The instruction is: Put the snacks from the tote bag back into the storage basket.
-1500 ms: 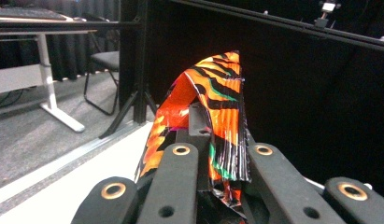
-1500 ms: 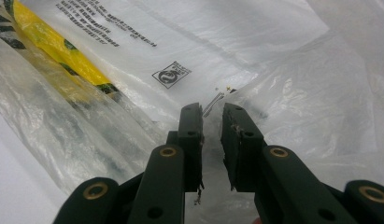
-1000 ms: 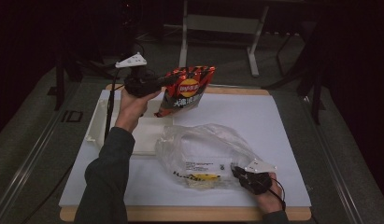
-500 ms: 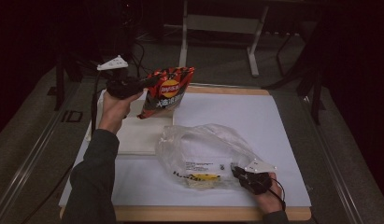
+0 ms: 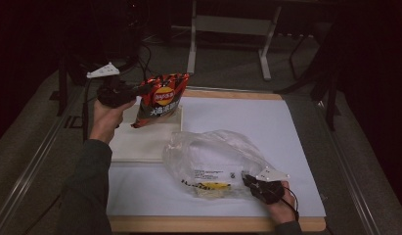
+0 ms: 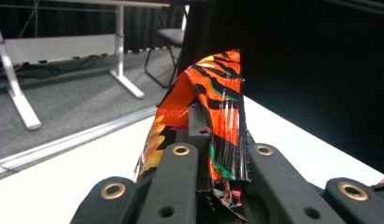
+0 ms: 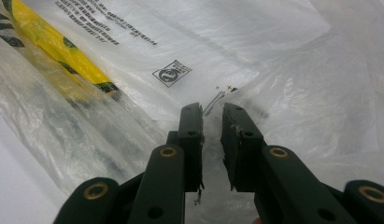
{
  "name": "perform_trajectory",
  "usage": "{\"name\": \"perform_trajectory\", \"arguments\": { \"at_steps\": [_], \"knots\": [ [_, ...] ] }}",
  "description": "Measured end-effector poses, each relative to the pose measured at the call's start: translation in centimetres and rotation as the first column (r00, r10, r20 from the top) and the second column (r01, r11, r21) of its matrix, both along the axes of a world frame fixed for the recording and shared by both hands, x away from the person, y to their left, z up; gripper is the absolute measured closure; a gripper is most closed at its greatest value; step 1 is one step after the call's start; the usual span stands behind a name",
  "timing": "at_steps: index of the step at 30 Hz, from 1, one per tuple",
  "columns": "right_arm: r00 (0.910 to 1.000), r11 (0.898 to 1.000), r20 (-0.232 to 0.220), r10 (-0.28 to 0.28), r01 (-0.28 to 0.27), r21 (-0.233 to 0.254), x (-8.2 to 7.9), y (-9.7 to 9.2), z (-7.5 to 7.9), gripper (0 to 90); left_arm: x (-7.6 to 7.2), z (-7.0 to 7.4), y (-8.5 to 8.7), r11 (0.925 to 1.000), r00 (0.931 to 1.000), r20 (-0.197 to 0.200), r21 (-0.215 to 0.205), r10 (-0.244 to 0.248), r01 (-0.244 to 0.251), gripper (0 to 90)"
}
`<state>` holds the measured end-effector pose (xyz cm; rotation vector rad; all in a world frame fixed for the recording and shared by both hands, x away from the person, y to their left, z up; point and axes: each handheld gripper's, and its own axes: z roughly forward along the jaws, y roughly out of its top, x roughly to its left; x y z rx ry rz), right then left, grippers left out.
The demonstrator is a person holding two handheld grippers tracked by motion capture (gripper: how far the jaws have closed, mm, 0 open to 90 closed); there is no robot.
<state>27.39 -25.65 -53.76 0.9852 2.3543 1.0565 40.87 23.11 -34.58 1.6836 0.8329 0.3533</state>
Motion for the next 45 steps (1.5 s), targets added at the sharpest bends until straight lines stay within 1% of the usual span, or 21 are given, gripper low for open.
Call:
{"name": "perform_trajectory", "arguments": {
  "at_steps": [2, 6, 9, 16, 24, 26, 29, 30, 31, 32, 33, 34, 35, 37, 38, 39, 40, 41, 42, 44, 45],
  "knots": [
    [1.0, 1.0, 0.0, 0.0, 0.0, -0.001, 0.0, 0.0, 0.0, 77.9, 0.1, -0.4, 0.1, 0.9999, 0.9999, -0.009, 0.01, 0.005, -0.005, 86.3],
    [1.0, 1.0, 0.001, 0.0, 0.0, -0.001, 0.0, 0.0, 0.0, 77.9, 0.3, -1.0, 0.0, 0.9999, 0.9997, -0.024, 0.009, 0.005, -0.005, 86.3],
    [1.0, 1.0, 0.001, 0.0, 0.0, -0.001, 0.0, 0.0, 0.0, 77.9, 0.6, -1.4, -0.5, 0.9994, 0.9993, -0.036, 0.035, 0.006, -0.005, 86.2],
    [1.0, 1.0, -0.002, -0.001, 0.001, 0.002, 0.0, 0.0, 0.0, 77.8, 1.2, -2.2, -1.1, 0.9987, 0.9983, -0.059, 0.052, 0.004, -0.001, 86.0],
    [1.0, 1.0, 0.0, -0.001, 0.001, 0.0, 0.0, 0.0, 0.0, 77.6, 1.7, -2.9, -1.6, 0.9977, 0.9973, -0.073, 0.067, 0.001, 0.004, 85.8],
    [1.0, 1.0, -0.001, -0.001, 0.001, 0.001, 0.0, 0.0, 0.0, 77.5, 2.0, -3.2, -1.6, 0.9971, 0.9964, -0.084, 0.076, 0.004, 0.002, 85.7],
    [1.0, 1.0, -0.002, -0.002, 0.002, 0.002, 0.0, 0.0, 0.0, 77.5, 2.5, -3.8, -1.8, 0.9947, 0.9948, -0.102, 0.102, 0.007, 0.003, 85.5],
    [1.0, 1.0, -0.002, -0.002, 0.002, 0.002, 0.0, 0.0, 0.0, 77.4, 2.6, -4.0, -1.7, 0.9952, 0.9947, -0.103, 0.097, 0.009, 0.002, 85.4],
    [1.0, 1.0, -0.001, -0.001, 0.001, 0.001, 0.0, 0.0, 0.0, 77.4, 2.6, -4.1, -1.6, 0.997, 0.9946, -0.103, 0.078, 0.009, -0.001, 85.4],
    [1.0, 1.0, -0.002, -0.002, 0.002, 0.001, 0.0, 0.0, 0.0, 77.4, 2.6, -4.1, -1.6, 0.997, 0.9946, -0.103, 0.078, 0.009, -0.001, 85.5],
    [1.0, 1.0, -0.003, -0.002, 0.002, 0.001, 0.0, 0.0, 0.0, 77.4, 2.7, -4.5, -1.1, 0.9988, 0.9939, -0.109, 0.048, 0.016, -0.011, 85.5],
    [1.0, 1.0, -0.001, -0.001, 0.001, 0.001, 0.0, 0.0, 0.0, 77.4, 2.7, -4.5, -1.1, 0.9988, 0.9939, -0.109, 0.048, 0.016, -0.011, 85.4],
    [1.0, 1.0, 0.0, -0.001, 0.001, -0.001, 0.0, 0.0, 0.0, 77.4, 2.8, -4.7, -0.9, 0.9991, 0.9931, -0.115, 0.037, 0.022, -0.018, 85.0],
    [1.0, 1.0, 0.001, -0.002, 0.002, -0.003, -0.1, 0.0, 0.0, 77.4, 2.9, -5.1, -0.4, 0.9982, 0.9911, -0.124, 0.041, 0.049, -0.044, 83.0],
    [1.0, 1.0, 0.001, -0.002, 0.002, -0.003, -0.1, 0.0, 0.0, 77.4, 3.0, -5.2, -0.2, 0.9971, 0.9899, -0.126, 0.049, 0.065, -0.059, 83.0],
    [1.0, 1.0, 0.001, -0.001, 0.001, -0.003, -0.1, 0.0, 0.0, 77.4, 3.0, -5.2, 0.0, 0.9952, 0.9883, -0.126, 0.058, 0.086, -0.079, 79.2],
    [1.0, 1.0, 0.001, -0.002, 0.002, -0.002, -0.1, 0.0, 0.0, 77.4, 2.9, -5.3, 0.3, 0.99, 0.985, -0.125, 0.091, 0.119, -0.108, 76.6],
    [1.0, 1.0, 0.0, -0.001, 0.001, -0.004, -0.1, 0.0, 0.0, 77.4, 2.9, -5.3, 0.3, 0.99, 0.985, -0.125, 0.091, 0.119, -0.108, 73.5],
    [1.0, 1.0, 0.001, -0.001, 0.001, -0.003, 0.0, 0.0, 0.0, 77.4, 2.9, -5.4, 0.4, 0.983, 0.9812, -0.127, 0.131, 0.145, -0.128, 70.0],
    [1.0, 1.0, 0.001, -0.002, 0.002, -0.004, -0.1, 0.0, 0.0, 77.4, 2.9, -5.7, 0.7, 0.9798, 0.9773, -0.142, 0.146, 0.157, -0.137, 64.8],
    [1.0, 1.0, 0.001, -0.002, 0.002, -0.004, -0.1, 0.0, 0.0, 77.4, 2.9, -5.7, 0.7, 0.9798, 0.9773, -0.142, 0.146, 0.157, -0.137, 62.4]
  ]
}}
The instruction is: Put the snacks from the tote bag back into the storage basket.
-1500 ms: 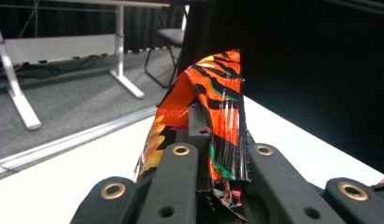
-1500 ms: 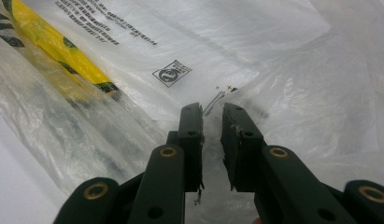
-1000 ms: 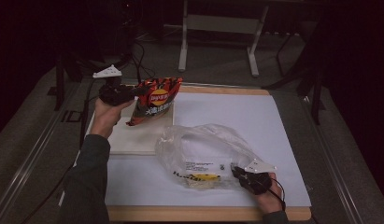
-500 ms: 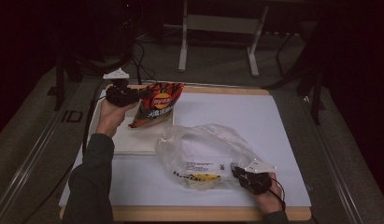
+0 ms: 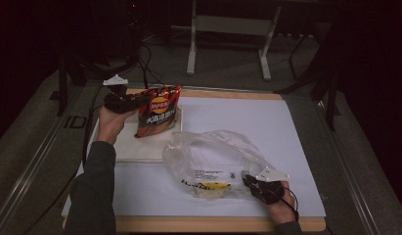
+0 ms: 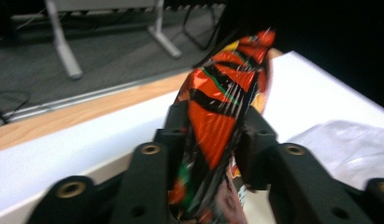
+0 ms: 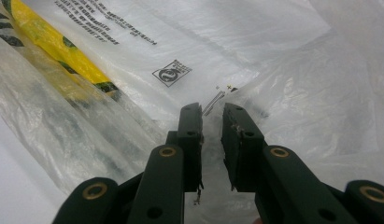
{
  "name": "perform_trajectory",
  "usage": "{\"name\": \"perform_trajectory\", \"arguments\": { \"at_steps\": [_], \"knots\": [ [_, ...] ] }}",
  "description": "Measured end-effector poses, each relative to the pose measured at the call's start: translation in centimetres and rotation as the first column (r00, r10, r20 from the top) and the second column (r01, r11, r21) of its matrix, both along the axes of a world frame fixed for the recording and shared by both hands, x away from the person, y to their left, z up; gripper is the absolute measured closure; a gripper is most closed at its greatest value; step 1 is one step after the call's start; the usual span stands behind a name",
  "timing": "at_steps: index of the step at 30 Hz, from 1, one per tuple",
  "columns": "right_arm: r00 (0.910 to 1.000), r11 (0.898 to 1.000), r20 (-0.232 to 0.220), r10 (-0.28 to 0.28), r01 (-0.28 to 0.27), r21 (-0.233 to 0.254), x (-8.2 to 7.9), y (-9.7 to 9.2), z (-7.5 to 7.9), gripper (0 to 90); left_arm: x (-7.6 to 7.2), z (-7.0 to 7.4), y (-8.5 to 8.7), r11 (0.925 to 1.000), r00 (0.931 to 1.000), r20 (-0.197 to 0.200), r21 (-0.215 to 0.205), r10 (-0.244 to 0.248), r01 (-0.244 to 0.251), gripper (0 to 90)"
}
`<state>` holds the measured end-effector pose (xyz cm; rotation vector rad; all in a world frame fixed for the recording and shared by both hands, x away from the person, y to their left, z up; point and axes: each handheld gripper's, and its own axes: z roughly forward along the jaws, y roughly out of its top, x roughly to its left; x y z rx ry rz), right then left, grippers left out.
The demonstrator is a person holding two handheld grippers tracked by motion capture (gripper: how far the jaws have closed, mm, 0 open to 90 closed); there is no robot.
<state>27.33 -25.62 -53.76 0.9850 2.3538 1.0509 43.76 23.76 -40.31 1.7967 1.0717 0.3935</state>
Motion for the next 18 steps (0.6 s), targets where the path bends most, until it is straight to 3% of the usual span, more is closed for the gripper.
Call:
{"name": "perform_trajectory", "arguments": {
  "at_steps": [3, 4, 5, 7, 13, 18],
  "knots": [
    [1.0, 1.0, 0.001, 0.0, 0.0, -0.002, 0.0, 0.0, 0.0, 77.4, -0.2, -0.6, 0.4, 0.9993, 0.9993, -0.005, 0.002, 0.037, -0.037, 57.8],
    [1.0, 1.0, 0.0, -0.001, 0.001, -0.002, 0.0, 0.0, 0.0, 77.4, -0.1, -1.2, 0.8, 0.9981, 0.9976, -0.031, 0.002, 0.061, -0.061, 57.0],
    [1.0, 1.0, 0.0, -0.001, 0.001, -0.001, 0.0, 0.0, 0.0, 77.4, -0.1, -1.2, 0.8, 0.9981, 0.9976, -0.031, 0.002, 0.061, -0.061, 55.5],
    [1.0, 1.0, 0.0, -0.001, 0.001, -0.002, 0.0, 0.0, 0.0, 77.4, -0.2, -2.2, 1.2, 0.994, 0.9929, -0.051, 0.029, 0.107, -0.106, 53.3],
    [1.0, 1.0, -0.001, -0.001, 0.001, -0.002, 0.0, 0.0, 0.0, 77.4, -0.5, -4.0, 1.4, 0.9899, 0.989, -0.069, 0.064, 0.131, -0.126, 43.3],
    [1.0, 1.0, 0.001, -0.002, 0.002, -0.002, -0.1, 0.0, 0.0, 77.4, -0.6, -4.5, 1.0, 0.9841, 0.9872, -0.076, 0.121, 0.14, -0.13, 42.5]
  ]
}}
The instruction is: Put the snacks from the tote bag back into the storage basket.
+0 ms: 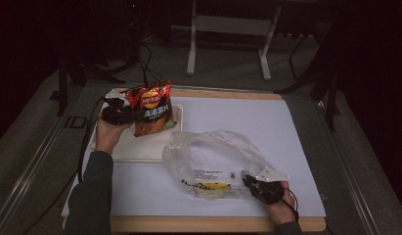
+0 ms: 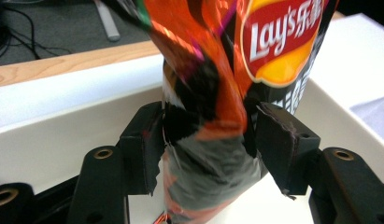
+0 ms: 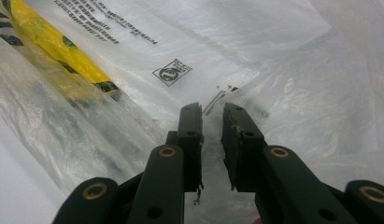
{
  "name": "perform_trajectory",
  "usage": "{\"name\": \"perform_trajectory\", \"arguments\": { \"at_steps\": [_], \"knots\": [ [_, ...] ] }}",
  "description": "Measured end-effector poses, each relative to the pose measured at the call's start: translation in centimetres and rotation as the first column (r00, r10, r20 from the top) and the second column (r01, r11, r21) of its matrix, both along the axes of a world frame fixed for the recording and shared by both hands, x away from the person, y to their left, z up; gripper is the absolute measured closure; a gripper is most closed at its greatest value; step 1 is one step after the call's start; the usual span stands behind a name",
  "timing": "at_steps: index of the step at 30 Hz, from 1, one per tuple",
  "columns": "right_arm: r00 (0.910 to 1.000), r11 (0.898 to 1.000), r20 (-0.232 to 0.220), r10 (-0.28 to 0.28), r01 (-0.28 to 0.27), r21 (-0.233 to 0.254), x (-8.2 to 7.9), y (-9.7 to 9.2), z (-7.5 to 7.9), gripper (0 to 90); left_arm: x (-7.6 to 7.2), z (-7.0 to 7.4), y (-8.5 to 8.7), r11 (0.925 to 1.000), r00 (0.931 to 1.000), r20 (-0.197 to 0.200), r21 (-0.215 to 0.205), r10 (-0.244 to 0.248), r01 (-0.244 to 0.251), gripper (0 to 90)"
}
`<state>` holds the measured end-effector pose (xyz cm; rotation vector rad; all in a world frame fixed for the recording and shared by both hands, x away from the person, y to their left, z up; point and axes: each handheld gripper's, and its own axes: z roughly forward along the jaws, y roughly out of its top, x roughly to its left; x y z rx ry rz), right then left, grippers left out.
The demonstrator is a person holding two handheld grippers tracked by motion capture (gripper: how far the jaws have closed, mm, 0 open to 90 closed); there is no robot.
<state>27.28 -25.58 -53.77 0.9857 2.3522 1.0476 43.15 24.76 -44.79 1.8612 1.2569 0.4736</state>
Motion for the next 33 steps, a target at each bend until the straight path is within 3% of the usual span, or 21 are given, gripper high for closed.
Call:
{"name": "perform_trajectory", "arguments": {
  "at_steps": [2, 8, 15, 26, 33],
  "knots": [
    [1.0, 1.0, -0.002, 0.0, 0.0, 0.0, 0.0, -0.01, 0.01, 77.4, 0.08, 0.06, -0.29, 0.9991, 0.9999, -0.001, 0.041, 0.01, -0.01, 42.2],
    [1.0, 1.0, -0.003, 0.001, -0.001, 0.002, 0.01, -0.02, 0.0, 77.3, 0.51, -0.18, -0.28, 0.9966, 0.9975, -0.02, 0.049, 0.067, -0.066, 42.2],
    [1.0, 1.0, -0.005, 0.0, 0.0, 0.004, 0.02, -0.03, 0.0, 77.3, 0.6, -0.61, -0.08, 0.9951, 0.9965, -0.051, 0.077, 0.067, -0.063, 42.3],
    [1.0, 1.0, -0.005, 0.0, 0.0, 0.005, 0.02, -0.04, -0.01, 77.3, 0.85, -0.73, 0.19, 0.9929, 0.9917, -0.07, 0.057, 0.108, -0.104, 43.2],
    [1.0, 1.0, -0.006, 0.001, 0.0, 0.006, 0.02, -0.04, -0.01, 77.2, 0.51, -0.61, 0.26, 0.9953, 0.9941, -0.053, 0.023, 0.095, -0.094, 43.4]
  ]
}}
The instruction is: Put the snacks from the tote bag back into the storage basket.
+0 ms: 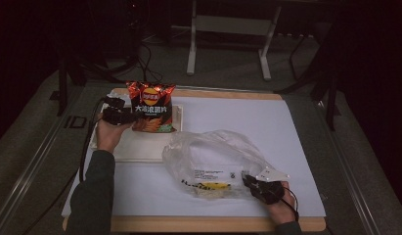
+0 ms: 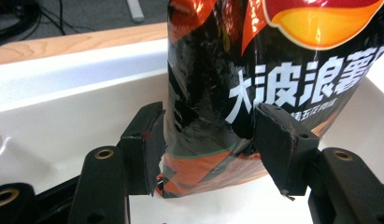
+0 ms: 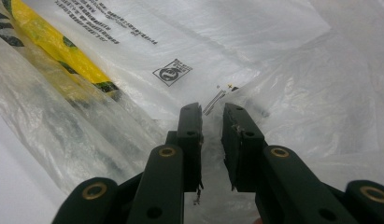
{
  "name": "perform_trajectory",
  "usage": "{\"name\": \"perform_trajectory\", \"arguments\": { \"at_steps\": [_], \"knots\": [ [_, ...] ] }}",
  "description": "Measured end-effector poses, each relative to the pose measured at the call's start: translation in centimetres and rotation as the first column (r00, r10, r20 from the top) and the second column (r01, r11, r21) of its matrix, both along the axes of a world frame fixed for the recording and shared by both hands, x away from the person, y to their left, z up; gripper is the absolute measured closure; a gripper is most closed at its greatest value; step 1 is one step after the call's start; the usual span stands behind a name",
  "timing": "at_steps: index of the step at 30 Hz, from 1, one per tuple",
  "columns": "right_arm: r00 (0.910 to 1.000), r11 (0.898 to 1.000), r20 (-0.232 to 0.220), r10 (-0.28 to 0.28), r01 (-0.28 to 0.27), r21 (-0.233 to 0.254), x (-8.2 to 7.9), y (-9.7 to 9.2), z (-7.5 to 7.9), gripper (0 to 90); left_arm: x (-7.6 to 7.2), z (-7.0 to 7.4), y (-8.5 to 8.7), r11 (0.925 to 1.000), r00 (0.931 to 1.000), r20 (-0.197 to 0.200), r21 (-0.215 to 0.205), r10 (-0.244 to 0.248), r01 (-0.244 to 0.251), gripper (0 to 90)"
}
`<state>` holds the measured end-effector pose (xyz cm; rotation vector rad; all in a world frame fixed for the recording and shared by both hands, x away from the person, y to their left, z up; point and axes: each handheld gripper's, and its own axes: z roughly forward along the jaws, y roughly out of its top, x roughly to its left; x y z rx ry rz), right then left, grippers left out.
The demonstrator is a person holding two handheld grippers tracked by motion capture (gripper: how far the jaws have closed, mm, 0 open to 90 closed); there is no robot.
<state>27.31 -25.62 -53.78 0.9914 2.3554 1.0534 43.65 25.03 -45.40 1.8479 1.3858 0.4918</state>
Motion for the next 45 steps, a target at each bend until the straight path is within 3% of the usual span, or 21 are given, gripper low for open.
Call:
{"name": "perform_trajectory", "arguments": {
  "at_steps": [1, 13, 18, 25, 28, 29, 35, 38, 41, 45],
  "knots": [
    [1.0, 1.0, 0.0, 0.0, 0.0, 0.0, 0.0, 0.0, 0.0, 77.2, -0.1, 0.1, 0.2, 0.9998, 1.0, 0.005, -0.02, 0.002, -0.002, 43.5],
    [1.0, 1.0, 0.0, 0.0, 0.0, -0.001, 0.0, 0.0, 0.0, 77.1, -1.4, 1.2, 0.6, 0.9997, 0.9988, 0.047, -0.021, -0.01, 0.011, 43.8],
    [1.0, 1.0, 0.001, -0.001, 0.001, -0.002, 0.0, 0.0, 0.0, 77.1, -2.4, 2.1, 0.9, 0.9979, 0.9961, 0.088, -0.065, 0.0, 0.006, 44.6],
    [1.0, 1.0, 0.003, -0.001, 0.001, -0.003, 0.0, 0.0, 0.0, 77.1, -3.2, 2.7, 0.4, 0.9974, 0.9924, 0.12, -0.063, -0.028, 0.036, 45.0],
    [1.0, 1.0, 0.003, -0.001, 0.001, -0.004, 0.0, 0.0, 0.0, 77.1, -3.0, 2.4, -0.2, 0.9988, 0.993, 0.11, -0.016, -0.044, 0.046, 45.0],
    [1.0, 1.0, 0.003, 0.0, 0.0, -0.005, 0.0, 0.0, 0.0, 77.1, -2.6, 2.1, -0.7, 0.9992, 0.9946, 0.098, 0.025, -0.034, 0.032, 45.0],
    [1.0, 1.0, 0.002, 0.0, 0.0, -0.003, 0.0, 0.0, 0.0, 77.1, -1.2, 0.8, -1.9, 0.9992, 0.9977, 0.066, 0.039, -0.015, 0.012, 44.3],
    [1.0, 1.0, 0.0, -0.001, 0.001, -0.002, 0.0, 0.0, 0.0, 77.1, -0.6, 0.3, -2.7, 0.9998, 0.9983, 0.058, 0.021, 0.0, -0.001, 44.3],
    [1.0, 1.0, -0.001, 0.0, 0.0, 0.0, 0.0, 0.0, 0.0, 77.1, -0.2, -0.3, -3.4, 0.9981, 0.9993, 0.038, 0.061, 0.005, -0.008, 42.9],
    [1.0, 1.0, 0.0, 0.0, 0.0, -0.002, 0.0, 0.0, 0.0, 77.0, 0.0, -0.8, -3.4, 0.9987, 0.9998, 0.018, 0.048, 0.012, -0.013, 41.7]
  ]
}}
